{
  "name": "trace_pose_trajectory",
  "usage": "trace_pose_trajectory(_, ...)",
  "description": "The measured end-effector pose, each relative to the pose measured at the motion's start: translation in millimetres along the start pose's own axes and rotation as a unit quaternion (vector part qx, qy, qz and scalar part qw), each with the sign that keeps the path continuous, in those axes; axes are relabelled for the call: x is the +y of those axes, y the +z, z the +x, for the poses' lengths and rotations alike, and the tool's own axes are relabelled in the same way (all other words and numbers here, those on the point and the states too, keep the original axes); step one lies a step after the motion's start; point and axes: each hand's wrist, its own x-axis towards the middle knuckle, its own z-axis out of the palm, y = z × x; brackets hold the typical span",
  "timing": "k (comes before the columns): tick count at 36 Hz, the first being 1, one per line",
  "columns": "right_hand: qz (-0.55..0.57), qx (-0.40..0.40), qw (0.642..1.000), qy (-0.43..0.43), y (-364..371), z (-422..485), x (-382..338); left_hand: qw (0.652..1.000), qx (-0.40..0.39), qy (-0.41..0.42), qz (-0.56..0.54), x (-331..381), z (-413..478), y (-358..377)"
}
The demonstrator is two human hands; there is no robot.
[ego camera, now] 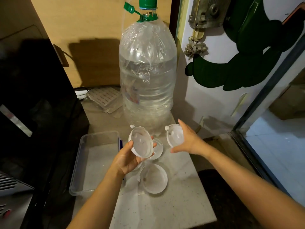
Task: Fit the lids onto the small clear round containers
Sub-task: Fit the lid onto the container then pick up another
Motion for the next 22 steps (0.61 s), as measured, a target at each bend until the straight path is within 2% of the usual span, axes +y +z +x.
trace_pose_trajectory(9,0.044,0.001,0.994,-0.104,-10.9,-20.9,-72.3,0.998,-0.045,0.025,0.035,-3.5,5.7,11.2)
trace_pose_trajectory(13,0.051,-0.015,0.991,-0.119,5.9,-24.5,-82.8,0.996,-0.06,0.047,0.047,-2.2,4.1,18.7)
trace_pose_trajectory(22,0.078,-0.027,0.987,-0.141,27.1,-22.6,-93.4,0.996,-0.042,0.073,0.014,2.0,-1.2,22.9)
